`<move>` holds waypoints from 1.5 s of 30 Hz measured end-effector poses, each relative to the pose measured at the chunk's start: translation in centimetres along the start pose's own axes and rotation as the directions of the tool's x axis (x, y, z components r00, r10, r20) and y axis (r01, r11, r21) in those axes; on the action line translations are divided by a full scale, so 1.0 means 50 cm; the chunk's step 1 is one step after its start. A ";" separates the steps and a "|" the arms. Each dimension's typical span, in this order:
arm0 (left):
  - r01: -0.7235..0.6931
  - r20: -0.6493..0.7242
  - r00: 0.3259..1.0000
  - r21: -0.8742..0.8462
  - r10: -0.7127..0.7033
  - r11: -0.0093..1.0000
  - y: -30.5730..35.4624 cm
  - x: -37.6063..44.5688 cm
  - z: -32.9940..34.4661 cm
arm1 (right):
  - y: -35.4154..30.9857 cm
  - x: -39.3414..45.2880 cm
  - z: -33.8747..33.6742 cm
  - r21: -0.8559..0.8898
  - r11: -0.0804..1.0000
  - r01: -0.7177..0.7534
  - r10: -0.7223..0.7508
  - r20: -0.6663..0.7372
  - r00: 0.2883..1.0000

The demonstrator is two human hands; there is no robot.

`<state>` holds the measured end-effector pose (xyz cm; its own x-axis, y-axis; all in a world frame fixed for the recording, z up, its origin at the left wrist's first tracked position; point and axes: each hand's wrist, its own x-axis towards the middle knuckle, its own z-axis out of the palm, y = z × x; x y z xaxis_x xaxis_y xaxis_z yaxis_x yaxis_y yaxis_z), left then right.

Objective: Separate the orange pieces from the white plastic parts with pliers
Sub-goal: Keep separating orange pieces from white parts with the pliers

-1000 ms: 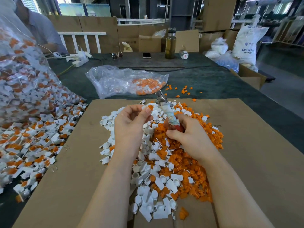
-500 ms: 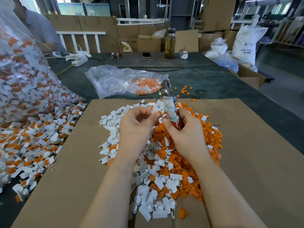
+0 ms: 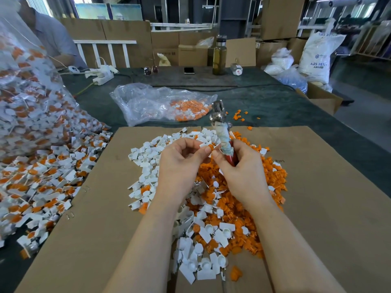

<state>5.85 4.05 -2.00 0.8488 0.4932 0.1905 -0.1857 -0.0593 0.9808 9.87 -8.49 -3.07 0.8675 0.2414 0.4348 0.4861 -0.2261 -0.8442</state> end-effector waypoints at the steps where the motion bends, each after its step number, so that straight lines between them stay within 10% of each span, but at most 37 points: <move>1: -0.005 -0.008 1.000 -0.014 0.005 1.000 -0.001 0.000 -0.001 | 0.000 0.000 -0.003 0.017 1.000 -0.017 0.016 0.023 1.000; 16: -0.072 -0.091 0.994 -0.211 0.053 0.975 -0.008 0.018 -0.047 | -0.016 0.005 -0.041 -0.165 0.981 -0.099 0.164 0.445 0.880; 45: 0.016 -0.041 0.999 -0.314 -0.030 0.949 0.001 0.016 -0.053 | 0.003 0.001 -0.019 -0.316 0.945 0.083 0.056 0.408 0.911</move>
<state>5.22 6.75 -1.88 0.8329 0.5301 0.1592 -0.3185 0.2239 0.9211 10.06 -9.40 -2.87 0.7749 0.5924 0.2206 0.5646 -0.4917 -0.6629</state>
